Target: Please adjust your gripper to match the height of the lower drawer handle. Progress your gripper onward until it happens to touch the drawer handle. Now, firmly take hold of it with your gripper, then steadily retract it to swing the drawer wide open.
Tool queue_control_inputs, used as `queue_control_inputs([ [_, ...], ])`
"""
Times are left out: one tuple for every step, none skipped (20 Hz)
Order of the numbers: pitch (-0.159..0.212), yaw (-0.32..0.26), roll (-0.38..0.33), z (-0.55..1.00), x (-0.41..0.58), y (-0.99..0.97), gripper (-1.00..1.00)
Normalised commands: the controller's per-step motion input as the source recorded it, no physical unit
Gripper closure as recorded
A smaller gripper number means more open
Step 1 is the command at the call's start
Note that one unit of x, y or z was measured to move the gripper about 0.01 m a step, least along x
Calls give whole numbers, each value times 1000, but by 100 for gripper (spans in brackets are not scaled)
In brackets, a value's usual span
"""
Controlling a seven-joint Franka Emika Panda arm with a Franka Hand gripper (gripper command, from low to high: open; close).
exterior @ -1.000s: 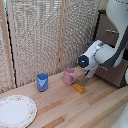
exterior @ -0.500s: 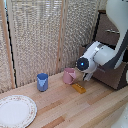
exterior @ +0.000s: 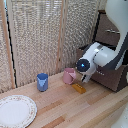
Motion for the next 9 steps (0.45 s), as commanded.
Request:
queue_control_inputs([
  [-31,0,0,683,117,0,-100],
  [-6,0,0,734,131,9,-100],
  [0,0,0,734,120,14,-100],
  [0,0,0,737,180,54,-100],
  [0,0,0,714,186,86,-100],
  [0,-31,0,660,166,149,-100],
  [8,-78,0,637,200,134,-100],
  [0,-93,0,574,163,131,-100],
  [8,-107,0,431,91,151,-100],
])
